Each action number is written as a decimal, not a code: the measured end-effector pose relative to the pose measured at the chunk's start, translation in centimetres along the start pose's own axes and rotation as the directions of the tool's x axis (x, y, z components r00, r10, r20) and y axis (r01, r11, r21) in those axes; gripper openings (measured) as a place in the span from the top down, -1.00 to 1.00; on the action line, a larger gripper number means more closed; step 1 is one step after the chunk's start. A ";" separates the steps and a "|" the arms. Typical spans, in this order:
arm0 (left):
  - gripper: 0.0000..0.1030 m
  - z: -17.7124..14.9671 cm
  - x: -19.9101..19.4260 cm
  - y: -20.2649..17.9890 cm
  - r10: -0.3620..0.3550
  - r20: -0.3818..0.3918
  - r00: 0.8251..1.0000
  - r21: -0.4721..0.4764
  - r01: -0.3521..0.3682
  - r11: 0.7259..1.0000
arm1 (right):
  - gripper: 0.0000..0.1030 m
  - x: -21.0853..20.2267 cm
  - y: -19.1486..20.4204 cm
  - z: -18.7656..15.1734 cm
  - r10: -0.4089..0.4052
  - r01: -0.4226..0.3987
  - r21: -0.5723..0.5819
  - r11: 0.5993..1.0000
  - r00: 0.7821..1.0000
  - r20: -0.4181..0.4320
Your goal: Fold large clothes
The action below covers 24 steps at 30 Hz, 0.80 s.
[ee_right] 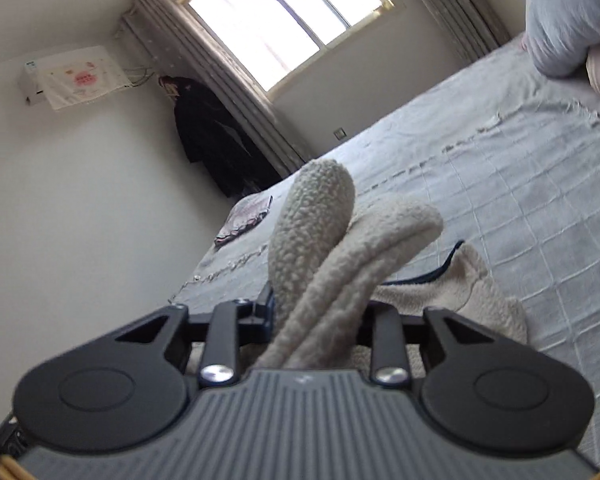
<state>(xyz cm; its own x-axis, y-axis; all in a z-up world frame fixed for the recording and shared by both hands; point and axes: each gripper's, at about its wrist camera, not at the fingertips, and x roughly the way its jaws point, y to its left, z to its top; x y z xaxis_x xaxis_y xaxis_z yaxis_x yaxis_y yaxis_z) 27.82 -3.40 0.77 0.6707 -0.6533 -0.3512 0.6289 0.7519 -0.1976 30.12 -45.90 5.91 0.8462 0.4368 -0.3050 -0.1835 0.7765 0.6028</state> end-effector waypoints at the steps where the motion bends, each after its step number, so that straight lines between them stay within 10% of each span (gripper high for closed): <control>1: -0.71 -0.2 0.6 0.8 -0.006 -0.014 1.000 -0.059 0.005 0.998 | 0.47 -0.3 -0.5 0.0 -0.011 0.011 -0.009 1.000 1.000 0.009; 8: -0.98 -1.7 5.9 2.7 -0.123 -0.110 0.986 -0.321 0.082 0.944 | 0.35 -0.3 -10.1 -4.0 -0.121 0.134 0.203 0.970 0.990 -0.073; 12: -1.00 -2.9 7.7 4.1 -0.164 -0.118 0.979 -0.469 0.091 0.878 | -0.60 -1.2 -11.9 -6.5 -0.166 0.178 0.226 0.958 0.983 -0.072; 19: -0.96 -4.8 8.0 5.9 -0.217 -0.106 0.970 -0.619 0.106 0.778 | -0.57 0.4 -15.7 -9.3 0.049 0.020 0.507 0.862 0.991 -0.122; 24: -0.68 -4.2 4.8 4.6 -0.181 -0.088 0.980 -0.578 0.098 0.810 | -0.47 -0.2 -14.3 -10.8 0.123 -0.038 0.558 0.829 0.986 -0.115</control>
<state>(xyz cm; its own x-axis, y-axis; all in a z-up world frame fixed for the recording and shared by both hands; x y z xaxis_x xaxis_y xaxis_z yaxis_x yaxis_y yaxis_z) 32.23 -2.72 -5.64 0.5090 -0.7680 -0.3887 0.3481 0.5967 -0.7230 27.17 -52.13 -10.63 0.7540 0.5784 -0.3113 0.0945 0.3736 0.9228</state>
